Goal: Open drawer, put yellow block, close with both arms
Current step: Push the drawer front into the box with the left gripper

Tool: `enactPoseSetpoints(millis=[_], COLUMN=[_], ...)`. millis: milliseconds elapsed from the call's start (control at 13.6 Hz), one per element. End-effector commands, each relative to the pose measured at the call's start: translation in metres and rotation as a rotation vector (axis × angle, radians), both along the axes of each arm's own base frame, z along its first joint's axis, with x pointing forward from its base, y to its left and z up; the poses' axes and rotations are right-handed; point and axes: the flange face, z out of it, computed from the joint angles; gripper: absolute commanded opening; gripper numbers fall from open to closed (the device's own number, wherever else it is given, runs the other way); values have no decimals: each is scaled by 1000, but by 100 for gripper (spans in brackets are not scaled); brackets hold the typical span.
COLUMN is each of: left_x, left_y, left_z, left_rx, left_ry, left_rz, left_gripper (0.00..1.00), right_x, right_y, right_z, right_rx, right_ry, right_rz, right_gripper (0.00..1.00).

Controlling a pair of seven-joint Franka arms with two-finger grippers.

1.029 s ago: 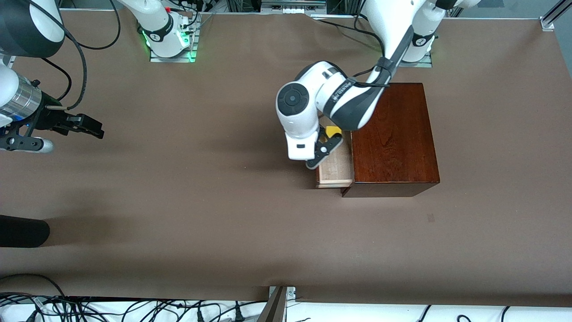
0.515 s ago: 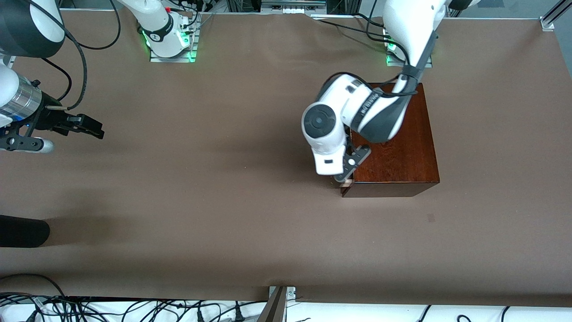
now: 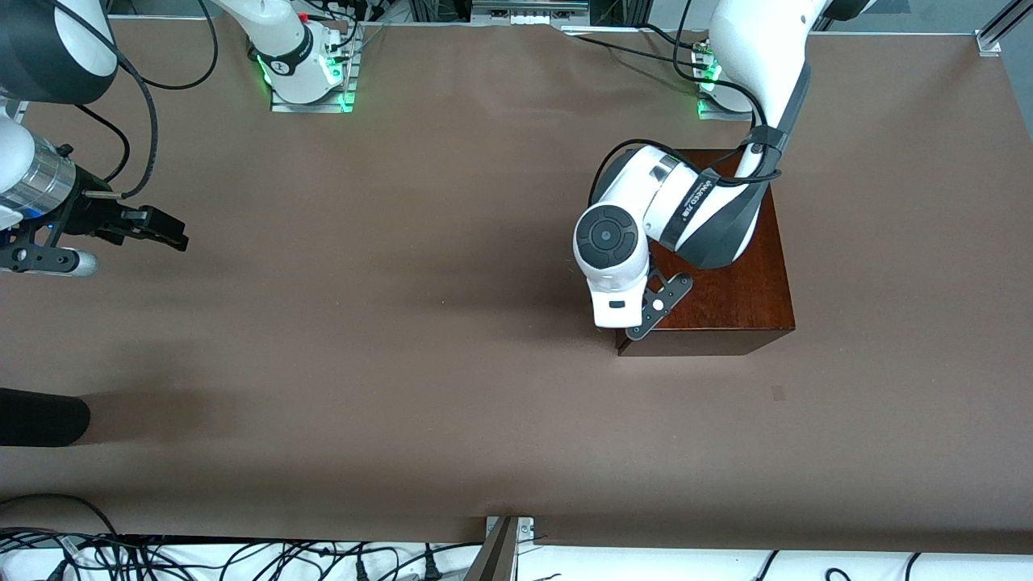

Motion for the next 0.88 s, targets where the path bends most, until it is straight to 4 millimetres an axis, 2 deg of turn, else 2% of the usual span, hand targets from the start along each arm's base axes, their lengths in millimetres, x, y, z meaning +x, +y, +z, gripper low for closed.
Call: enactPoseSetpoints(millis=[0, 74, 147, 221, 294, 368, 515, 662, 735, 809], left_x=[-4, -6, -7, -6, -6, -5, 4, 24, 31, 34], left_y=[1, -5, -7, -7, -5, 3, 25, 73, 90, 98], left_z=[54, 64, 74, 96, 107, 122, 139, 157, 160, 161], left_rx=[-45, -84, -101, -121, -130, -139, -159, -176, -183, -177], left_ry=[-43, -27, -20, -46, -57, -75, -81, -94, -93, -97], left_rz=[53, 65, 66, 62, 54, 26, -108, -156, -180, -190], left_gripper=[20, 21, 30, 50, 73, 100, 100, 100, 100, 100], right_x=[0, 0, 0, 0, 0, 0, 0, 0, 0, 0], right_y=[0, 1, -1, 0, 0, 1, 0, 1, 1, 1], right_z=[2, 2, 3, 3, 3, 3, 3, 3, 3, 3], right_rx=[-10, -9, -9, -9, -9, -9, -9, -9, -9, -9], right_ry=[-6, -6, -7, -7, -7, -7, -7, -6, -7, -7], right_rz=[7, 8, 5, 6, 6, 8, 6, 6, 6, 6], right_gripper=[100, 100, 100, 100, 100, 100, 100, 100, 100, 100])
